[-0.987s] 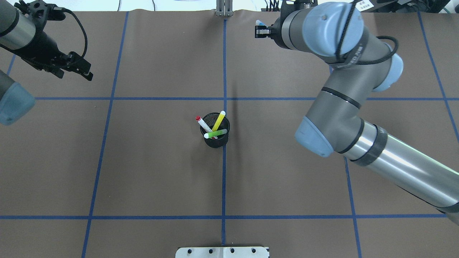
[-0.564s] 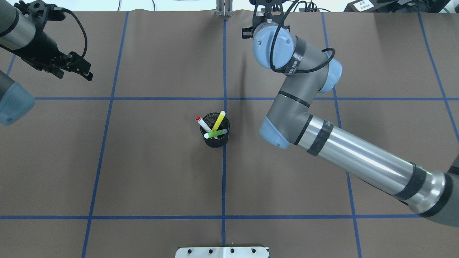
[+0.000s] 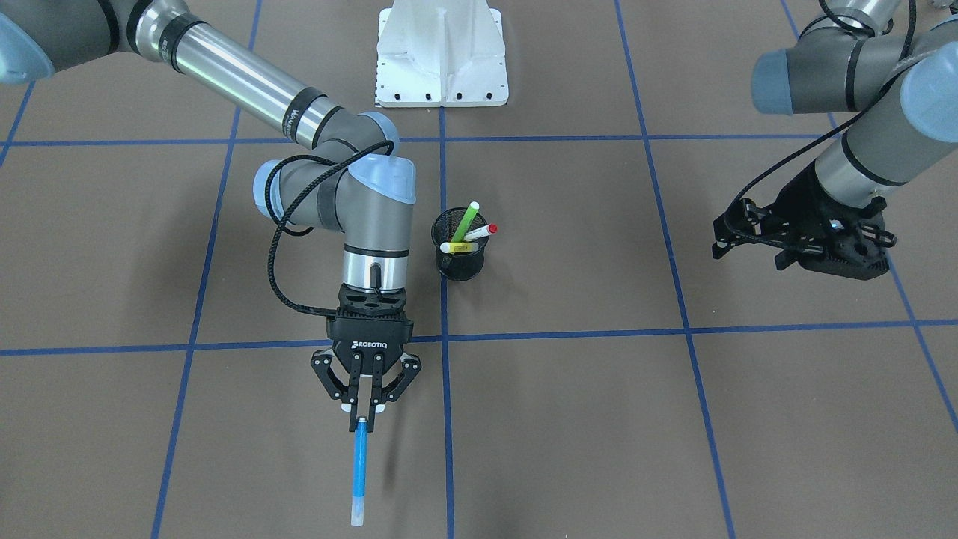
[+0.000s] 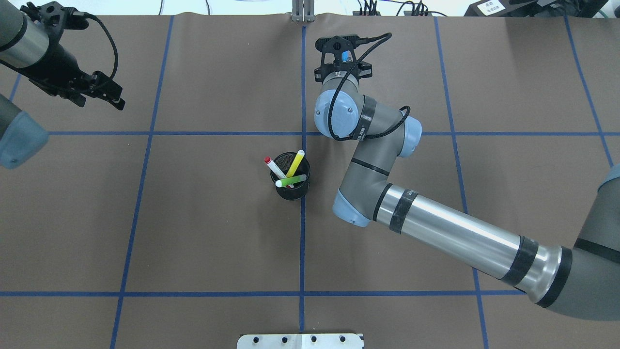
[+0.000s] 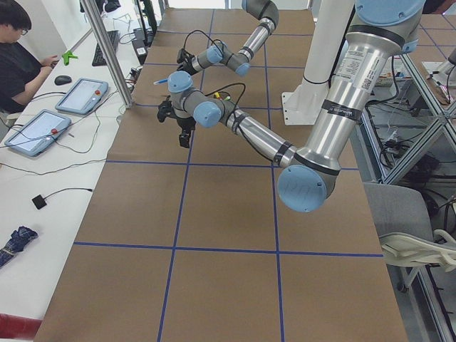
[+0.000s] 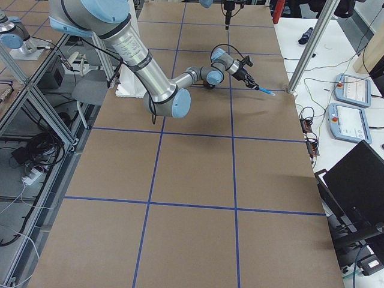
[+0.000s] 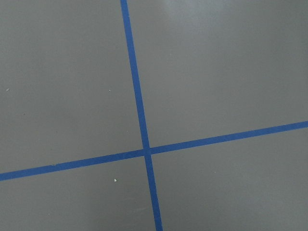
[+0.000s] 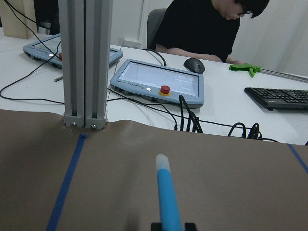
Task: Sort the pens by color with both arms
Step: 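Carry the blue marker farther from the robot and set it down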
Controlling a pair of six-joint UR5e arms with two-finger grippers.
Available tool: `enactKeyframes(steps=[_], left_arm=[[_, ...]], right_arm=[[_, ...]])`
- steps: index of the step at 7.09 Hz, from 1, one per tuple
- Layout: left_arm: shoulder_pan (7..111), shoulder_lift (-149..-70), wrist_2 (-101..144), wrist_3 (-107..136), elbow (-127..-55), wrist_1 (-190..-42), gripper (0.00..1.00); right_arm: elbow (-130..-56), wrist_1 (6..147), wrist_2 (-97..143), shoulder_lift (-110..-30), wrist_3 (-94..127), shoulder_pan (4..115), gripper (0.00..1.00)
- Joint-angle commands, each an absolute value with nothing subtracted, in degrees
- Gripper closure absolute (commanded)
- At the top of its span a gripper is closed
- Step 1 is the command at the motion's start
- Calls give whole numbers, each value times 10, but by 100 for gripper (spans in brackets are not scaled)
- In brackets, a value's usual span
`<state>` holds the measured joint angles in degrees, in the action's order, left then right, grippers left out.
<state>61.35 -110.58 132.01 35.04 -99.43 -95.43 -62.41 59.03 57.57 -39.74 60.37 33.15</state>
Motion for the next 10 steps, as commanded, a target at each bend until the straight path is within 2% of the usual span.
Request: enactKeyframes(steps=[1,2,4,5,7,8,10], left_arm=[[613,-1108,1320,350,-974,-973,0],[613,-1111,1320,349,-974,-973,0],[612,-1122,1321,350,-976,-973,0],[611,-1152,1323,359,-970,-961,0],[586,-1169,1380,364,-988,-949,0],[551,-1185,1383,430,-1001,-958,0],[477,-1236,1374,577,-1005,-1022,0]], right_arm=[[-605,553,570,-396,604,324,22],[-611,532,587,-395,604,326,1],[-655,533,738,-395,564,384,0],[-684,556,831,-399,563,416,0],[-791,772,1035,-399,541,503,0],[-815,827,1099,-403,527,531,0],[-849,831,1158,-455,526,556,0]])
